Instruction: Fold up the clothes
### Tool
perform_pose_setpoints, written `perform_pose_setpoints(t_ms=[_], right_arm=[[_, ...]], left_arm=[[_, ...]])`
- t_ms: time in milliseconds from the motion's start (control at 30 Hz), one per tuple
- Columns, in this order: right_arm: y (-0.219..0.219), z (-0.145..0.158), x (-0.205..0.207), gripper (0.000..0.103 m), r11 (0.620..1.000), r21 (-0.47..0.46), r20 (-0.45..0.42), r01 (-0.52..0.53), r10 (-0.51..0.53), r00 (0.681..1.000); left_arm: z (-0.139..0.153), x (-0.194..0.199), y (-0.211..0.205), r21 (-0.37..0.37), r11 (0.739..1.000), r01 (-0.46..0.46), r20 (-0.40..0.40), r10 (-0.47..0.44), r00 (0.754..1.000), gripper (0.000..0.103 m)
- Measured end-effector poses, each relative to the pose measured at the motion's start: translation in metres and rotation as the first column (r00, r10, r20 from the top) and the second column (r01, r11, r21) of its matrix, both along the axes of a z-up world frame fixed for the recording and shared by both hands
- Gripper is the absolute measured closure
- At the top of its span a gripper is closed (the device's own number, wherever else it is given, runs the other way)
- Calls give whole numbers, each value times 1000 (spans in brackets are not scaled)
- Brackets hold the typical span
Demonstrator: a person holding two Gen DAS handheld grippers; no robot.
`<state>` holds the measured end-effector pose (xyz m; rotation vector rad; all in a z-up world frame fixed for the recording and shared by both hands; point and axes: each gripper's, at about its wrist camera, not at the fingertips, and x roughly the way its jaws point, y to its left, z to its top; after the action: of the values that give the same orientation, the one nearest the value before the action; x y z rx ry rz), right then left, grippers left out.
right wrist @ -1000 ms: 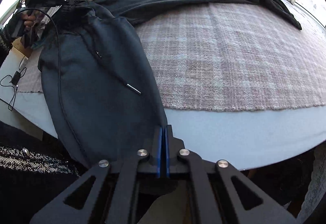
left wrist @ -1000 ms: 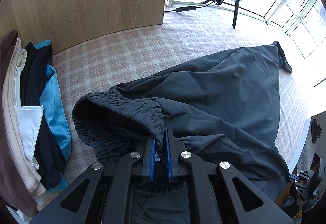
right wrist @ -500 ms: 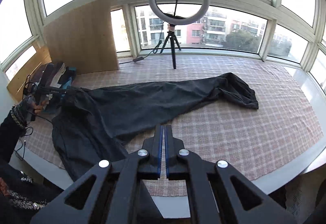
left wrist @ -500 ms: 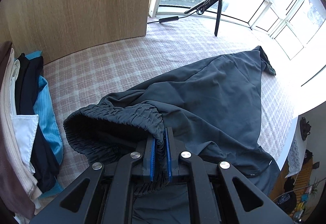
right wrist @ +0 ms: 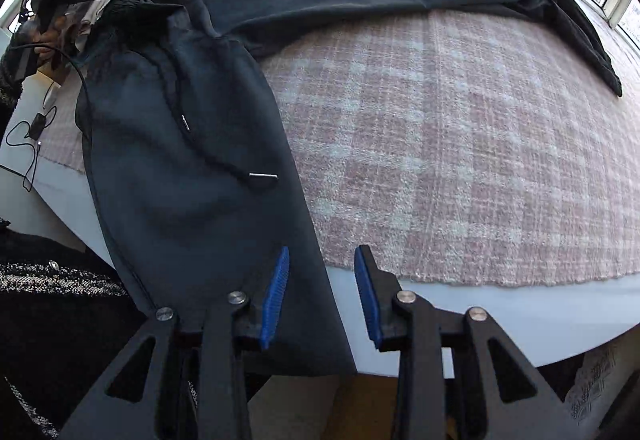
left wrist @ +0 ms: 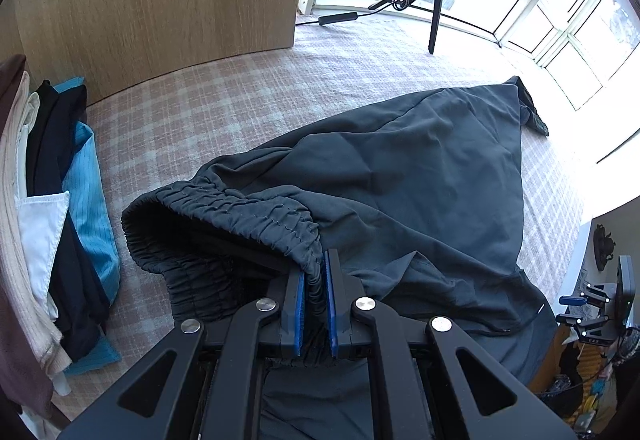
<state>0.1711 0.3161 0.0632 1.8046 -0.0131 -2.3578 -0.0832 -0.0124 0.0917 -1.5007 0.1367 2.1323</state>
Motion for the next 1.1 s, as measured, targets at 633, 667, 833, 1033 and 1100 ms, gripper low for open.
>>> perform_pose_setpoints(t_ms=[633, 667, 833, 1033, 1100], right_arm=[[-4, 34, 39, 101, 968, -201, -62, 150, -165, 984], [1, 58, 39, 101, 953, -246, -109, 175, -207, 972], [-4, 194, -12, 101, 963, -226, -401, 146, -228, 887], [-63, 305, -136, 101, 995, 66, -616, 73, -17, 787], [-57, 282, -132, 93, 993, 63, -572, 97, -44, 819]], left_arm=[[3, 5, 2, 10, 999, 35, -3, -35, 999, 95], [5, 5, 2, 15, 999, 41, -6, -41, 999, 95], [8, 2, -1, 43, 998, 38, -12, -38, 999, 95], [9, 2, -19, 57, 998, -12, -11, 13, 1000, 95], [9, 3, -25, 61, 998, -29, -10, 29, 1000, 95]])
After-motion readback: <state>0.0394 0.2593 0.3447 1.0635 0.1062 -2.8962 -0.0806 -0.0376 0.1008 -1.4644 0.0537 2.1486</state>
